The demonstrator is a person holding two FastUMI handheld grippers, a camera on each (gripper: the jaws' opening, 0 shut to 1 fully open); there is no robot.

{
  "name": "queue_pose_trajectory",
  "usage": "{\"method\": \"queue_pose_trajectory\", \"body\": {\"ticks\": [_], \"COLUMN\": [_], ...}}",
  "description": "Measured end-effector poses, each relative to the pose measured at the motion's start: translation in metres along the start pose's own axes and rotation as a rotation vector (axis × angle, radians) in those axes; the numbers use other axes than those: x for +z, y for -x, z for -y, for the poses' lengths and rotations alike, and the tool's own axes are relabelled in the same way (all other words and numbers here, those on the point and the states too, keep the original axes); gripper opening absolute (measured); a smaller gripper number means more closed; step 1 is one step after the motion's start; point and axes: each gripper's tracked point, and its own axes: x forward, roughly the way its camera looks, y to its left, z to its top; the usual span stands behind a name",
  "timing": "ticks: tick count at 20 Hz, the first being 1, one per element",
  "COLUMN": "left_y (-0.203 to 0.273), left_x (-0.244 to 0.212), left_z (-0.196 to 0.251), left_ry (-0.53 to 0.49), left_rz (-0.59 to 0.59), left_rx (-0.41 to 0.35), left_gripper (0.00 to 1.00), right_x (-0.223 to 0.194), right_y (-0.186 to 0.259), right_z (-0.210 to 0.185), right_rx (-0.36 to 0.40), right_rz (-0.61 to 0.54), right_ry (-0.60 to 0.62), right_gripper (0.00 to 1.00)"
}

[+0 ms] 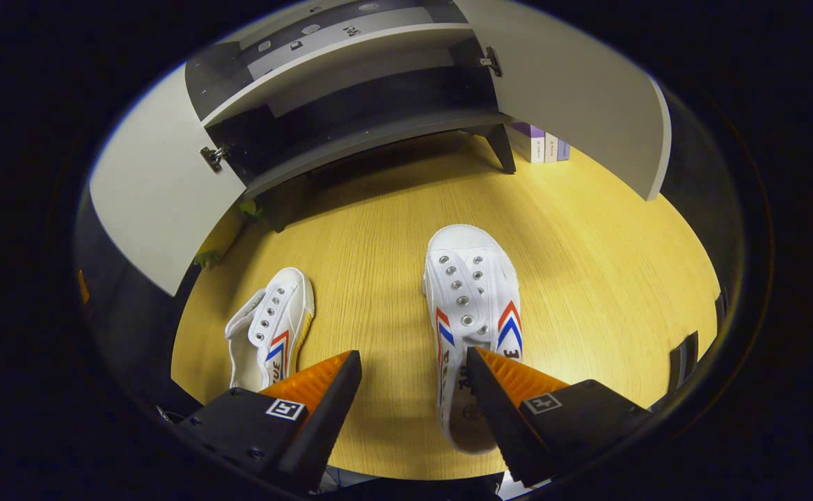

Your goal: Grab one shoe with the right hand and put it into the shoe cabinet, grab the other shoe with the left hand and put it into the shoe cabinet; then close the right door with the right hand and the left door with the left hand.

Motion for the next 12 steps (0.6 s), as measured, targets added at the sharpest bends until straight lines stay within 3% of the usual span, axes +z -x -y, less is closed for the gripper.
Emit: {"method": "queue_pose_trajectory", "body": {"ticks": [7,10,12], "left_y": [-0.002,-0.002,-0.002], "left_x": [-0.009,-0.011,-0.016], "left_z": [0.003,0.004,0.006], "left_ry": [-0.009,0.001,0.012], "left_rz": [-0.03,-0.032,-0.047], "left_rx": [-0.009,-0.012,-0.019], "left_gripper": [0.95,0.95,0.95], "right_x": [0.015,0.022,0.027], "right_y": [-0.032,-0.036,-0.04], "right_z": [0.01,0.021,0.032], "right_rx": [-0.1,-0.147,-0.192], "right_rz": [0.078,0.111,0.119], "right_ry": [0.009,-0.01,-0.011], "right_gripper": [0.95,0.82,0.64]}}
